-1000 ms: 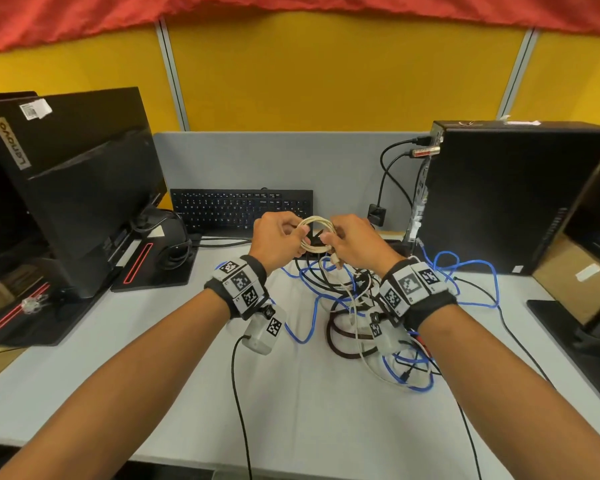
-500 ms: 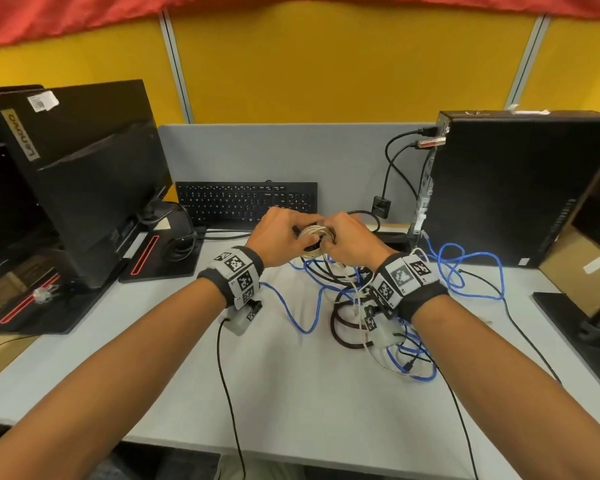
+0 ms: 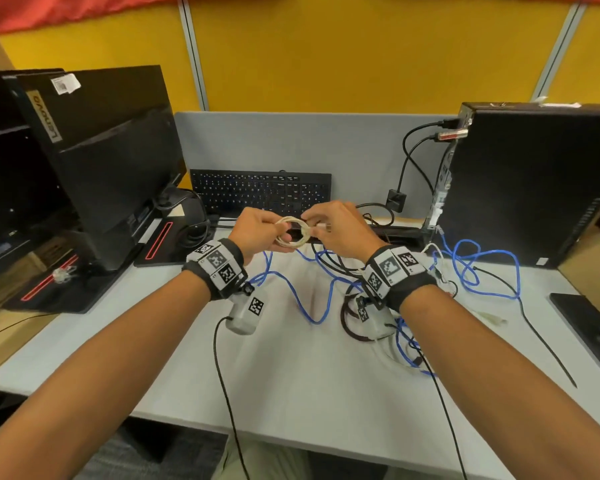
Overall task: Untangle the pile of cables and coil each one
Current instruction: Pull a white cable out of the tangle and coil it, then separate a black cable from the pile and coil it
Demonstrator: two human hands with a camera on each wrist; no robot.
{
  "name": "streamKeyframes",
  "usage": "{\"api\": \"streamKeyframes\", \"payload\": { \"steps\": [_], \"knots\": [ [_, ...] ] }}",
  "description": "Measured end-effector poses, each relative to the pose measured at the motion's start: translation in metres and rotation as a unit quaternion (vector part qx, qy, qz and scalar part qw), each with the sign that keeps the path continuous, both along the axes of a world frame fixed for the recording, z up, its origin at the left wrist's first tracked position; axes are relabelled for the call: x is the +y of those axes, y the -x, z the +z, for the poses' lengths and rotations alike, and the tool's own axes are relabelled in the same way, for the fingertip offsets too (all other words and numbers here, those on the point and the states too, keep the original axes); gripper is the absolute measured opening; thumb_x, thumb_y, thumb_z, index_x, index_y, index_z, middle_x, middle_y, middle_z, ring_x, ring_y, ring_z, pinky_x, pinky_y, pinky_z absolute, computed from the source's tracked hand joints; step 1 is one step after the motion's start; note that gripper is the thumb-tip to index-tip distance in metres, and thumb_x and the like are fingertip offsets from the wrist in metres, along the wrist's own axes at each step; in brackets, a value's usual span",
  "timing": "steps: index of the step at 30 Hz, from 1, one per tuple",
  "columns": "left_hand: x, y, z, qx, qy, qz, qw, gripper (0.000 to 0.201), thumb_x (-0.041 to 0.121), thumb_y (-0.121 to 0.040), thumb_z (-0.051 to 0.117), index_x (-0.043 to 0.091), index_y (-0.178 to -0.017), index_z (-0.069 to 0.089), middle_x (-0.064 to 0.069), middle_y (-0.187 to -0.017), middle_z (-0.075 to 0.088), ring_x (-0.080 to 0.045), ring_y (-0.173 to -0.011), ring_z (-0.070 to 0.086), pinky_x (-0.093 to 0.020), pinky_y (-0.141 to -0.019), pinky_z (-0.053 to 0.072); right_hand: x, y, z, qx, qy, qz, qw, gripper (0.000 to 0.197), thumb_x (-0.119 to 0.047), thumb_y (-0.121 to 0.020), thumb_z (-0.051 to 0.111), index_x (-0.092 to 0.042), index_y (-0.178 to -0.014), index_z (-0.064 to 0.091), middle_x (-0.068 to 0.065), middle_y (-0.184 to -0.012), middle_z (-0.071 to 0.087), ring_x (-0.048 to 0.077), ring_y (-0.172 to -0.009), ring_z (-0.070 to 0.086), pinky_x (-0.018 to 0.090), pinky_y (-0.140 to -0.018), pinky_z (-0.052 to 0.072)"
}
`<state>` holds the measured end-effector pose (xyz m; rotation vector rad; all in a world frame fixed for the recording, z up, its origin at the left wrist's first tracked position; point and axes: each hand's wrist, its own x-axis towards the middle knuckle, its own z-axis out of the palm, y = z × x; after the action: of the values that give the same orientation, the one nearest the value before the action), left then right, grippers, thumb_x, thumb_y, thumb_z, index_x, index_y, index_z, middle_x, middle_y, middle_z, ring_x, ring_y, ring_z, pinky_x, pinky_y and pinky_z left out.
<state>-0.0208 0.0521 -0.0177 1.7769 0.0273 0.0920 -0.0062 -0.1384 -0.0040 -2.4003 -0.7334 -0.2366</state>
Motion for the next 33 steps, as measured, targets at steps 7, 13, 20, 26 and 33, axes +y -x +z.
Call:
{"api": "streamKeyframes", "payload": {
  "steps": [7,13,20,26,33],
  "knots": [
    [0.071,-0.02,-0.01,0.054,0.069,0.168,0.982,0.013,-0.001,-0.093,0.063,-0.01,-0.103,0.067,-0.02,-0.099,0.071,-0.029,-0.083,0.074,-0.032,-0.066,0.063,0.019,-0.002,-0.008,0.068,0.109,0.045,0.991,0.061,-0.042,-0.09,0.074,-0.015,-0.141,0.056,0.007,-0.139,0.06,0.026,-0.129,0.054,0.039,-0.103,0.048],
    [0.128,-0.024,-0.03,0.133,-0.004,0.258,0.957,0.033,0.002,-0.094,0.057,-0.008,-0.125,0.055,-0.02,-0.112,0.07,-0.031,-0.092,0.073,-0.041,-0.082,0.062,0.02,0.002,-0.005,0.074,0.158,0.087,0.981,0.051,-0.043,-0.093,0.07,-0.016,-0.135,0.063,0.003,-0.136,0.063,0.023,-0.123,0.056,0.041,-0.103,0.049],
    [0.129,-0.002,-0.068,0.219,-0.126,0.219,0.942,0.03,0.005,-0.095,0.058,-0.011,-0.121,0.059,-0.023,-0.113,0.068,-0.034,-0.098,0.07,-0.043,-0.09,0.059,0.017,0.009,0.002,0.113,0.213,0.116,0.964,0.048,-0.045,-0.091,0.071,-0.02,-0.131,0.066,0.002,-0.126,0.068,0.017,-0.111,0.064,0.035,-0.095,0.055],
    [0.128,0.0,-0.046,0.218,-0.34,0.224,0.887,0.034,0.024,-0.092,0.059,-0.001,-0.114,0.062,-0.019,-0.101,0.067,-0.036,-0.089,0.066,-0.039,-0.081,0.055,0.004,0.009,-0.004,0.127,0.21,0.101,0.964,0.045,-0.043,-0.091,0.072,-0.02,-0.129,0.067,0.002,-0.125,0.068,0.017,-0.11,0.065,0.037,-0.097,0.055],
    [0.079,-0.018,-0.023,0.06,-0.45,0.095,0.886,0.037,0.03,-0.1,0.053,0.002,-0.118,0.067,-0.019,-0.12,0.065,-0.035,-0.111,0.06,-0.046,-0.1,0.049,-0.016,0.005,-0.006,0.119,0.154,0.053,0.979,0.032,-0.035,-0.092,0.073,-0.017,-0.119,0.072,0.002,-0.115,0.073,0.017,-0.102,0.068,0.031,-0.089,0.055]
  ]
}}
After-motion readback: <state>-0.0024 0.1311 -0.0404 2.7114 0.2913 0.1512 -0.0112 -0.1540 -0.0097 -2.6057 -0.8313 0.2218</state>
